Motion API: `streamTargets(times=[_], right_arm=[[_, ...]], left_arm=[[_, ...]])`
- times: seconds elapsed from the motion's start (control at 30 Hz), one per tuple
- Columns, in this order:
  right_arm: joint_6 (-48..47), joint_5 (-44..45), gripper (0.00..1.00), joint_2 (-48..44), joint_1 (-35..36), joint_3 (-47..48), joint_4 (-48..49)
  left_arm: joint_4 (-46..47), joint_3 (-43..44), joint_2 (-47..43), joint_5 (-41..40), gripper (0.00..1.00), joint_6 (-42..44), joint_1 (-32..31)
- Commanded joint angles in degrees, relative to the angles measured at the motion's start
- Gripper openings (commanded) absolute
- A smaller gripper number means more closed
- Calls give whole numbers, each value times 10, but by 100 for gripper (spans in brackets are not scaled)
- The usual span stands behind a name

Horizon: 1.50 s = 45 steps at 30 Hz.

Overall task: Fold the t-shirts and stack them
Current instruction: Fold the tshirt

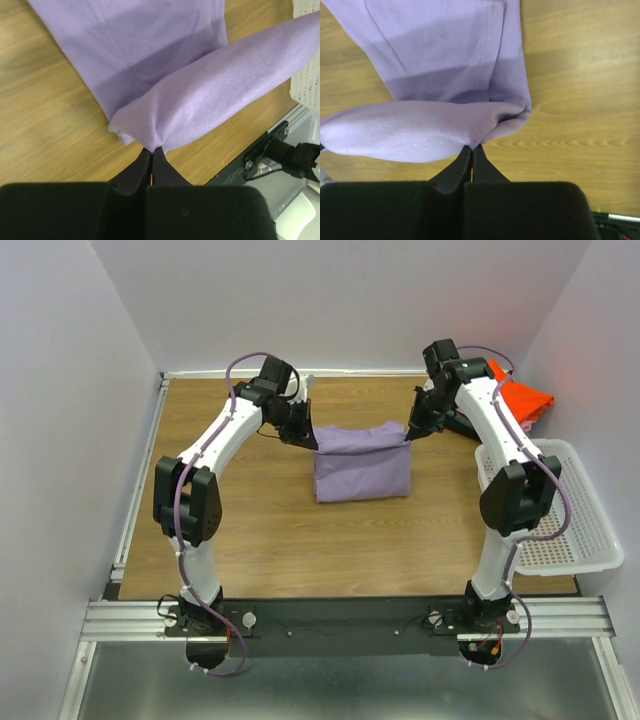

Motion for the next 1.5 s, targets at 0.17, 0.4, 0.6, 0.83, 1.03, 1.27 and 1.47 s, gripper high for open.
streamTargets(times=[0.17,0.4,0.6,0.83,1.03,1.27,1.47], right_arm=[[-37,21,2,132,-41,146,-17],[-11,-74,63,244,-83,251,121],[-75,-85,77,222,-87,199,144],[-107,-110,82,170,-88,68,186],[-115,-103,82,156,-89,15,198],[-112,-89,80,176,-89,15,230],[-113,-80,72,203,-90,31,247]], left_arm=[[1,98,105,12,43,-7,39],[-3,334,250,17,74,-26,84],[76,234,205,35,75,-40,91],[87,162,175,31,75,-10,78],[82,162,183,21,75,7,55],[78,185,211,-8,75,16,49],[65,219,250,-26,74,25,47]])
